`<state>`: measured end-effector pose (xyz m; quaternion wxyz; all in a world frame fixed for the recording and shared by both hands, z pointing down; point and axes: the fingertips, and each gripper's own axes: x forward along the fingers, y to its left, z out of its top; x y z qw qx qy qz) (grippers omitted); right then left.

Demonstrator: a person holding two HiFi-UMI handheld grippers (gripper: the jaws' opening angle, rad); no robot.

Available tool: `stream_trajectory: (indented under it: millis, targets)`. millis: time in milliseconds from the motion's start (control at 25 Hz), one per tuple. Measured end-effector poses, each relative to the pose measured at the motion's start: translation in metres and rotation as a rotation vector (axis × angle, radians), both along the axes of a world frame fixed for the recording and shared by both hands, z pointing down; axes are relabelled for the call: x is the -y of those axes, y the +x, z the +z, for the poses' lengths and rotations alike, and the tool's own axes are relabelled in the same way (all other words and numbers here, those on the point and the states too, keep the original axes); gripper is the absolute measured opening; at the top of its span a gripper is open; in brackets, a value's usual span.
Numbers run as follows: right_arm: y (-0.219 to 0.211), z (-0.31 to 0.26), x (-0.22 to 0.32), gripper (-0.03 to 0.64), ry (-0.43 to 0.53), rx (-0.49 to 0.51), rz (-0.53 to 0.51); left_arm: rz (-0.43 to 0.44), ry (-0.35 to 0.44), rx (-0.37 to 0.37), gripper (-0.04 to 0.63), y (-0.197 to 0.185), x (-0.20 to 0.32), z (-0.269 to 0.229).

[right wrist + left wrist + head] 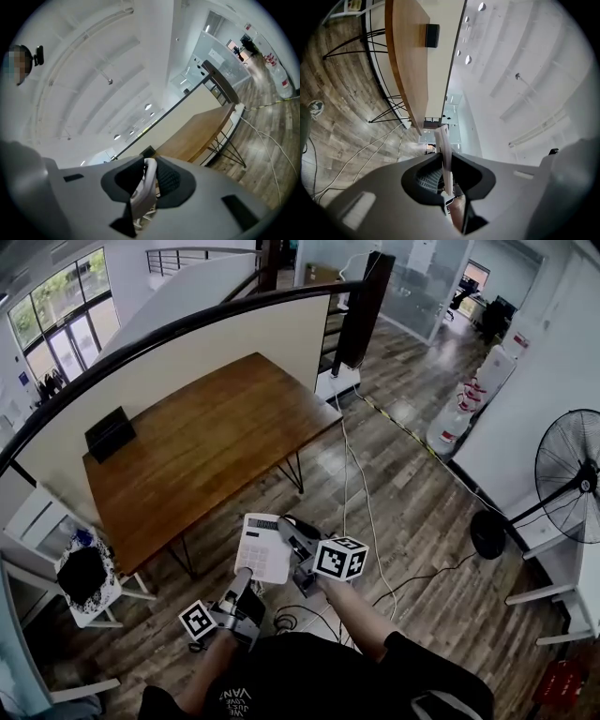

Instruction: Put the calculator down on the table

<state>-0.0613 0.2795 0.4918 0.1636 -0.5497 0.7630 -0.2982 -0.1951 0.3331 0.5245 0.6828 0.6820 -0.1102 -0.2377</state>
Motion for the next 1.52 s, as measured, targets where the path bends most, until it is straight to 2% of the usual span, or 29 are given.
stream_trajectory:
  millis: [320, 720, 1160, 1520]
  targets:
    - [0.04, 0.008, 0.048, 0.063, -0.028, -0.014, 0.045, 0.058, -0.017, 0.0, 0.052, 0.039, 0.054, 0.012]
    - [0.096, 0.008, 0.142, 0.063, -0.049, -0.028, 0.107, 0.122, -0.018, -0.015, 0.052, 0.092, 0.157, 0.014]
    - [0.119, -0.003, 0.226, 0.063, -0.03, -0.043, 0.146, 0.173, 0.004, -0.031, 0.052, 0.114, 0.248, 0.005]
    - [0.129, 0.01, 0.259, 0.063, -0.051, -0.023, 0.125, 0.145, -0.015, -0.023, 0.054, 0.124, 0.279, 0.013]
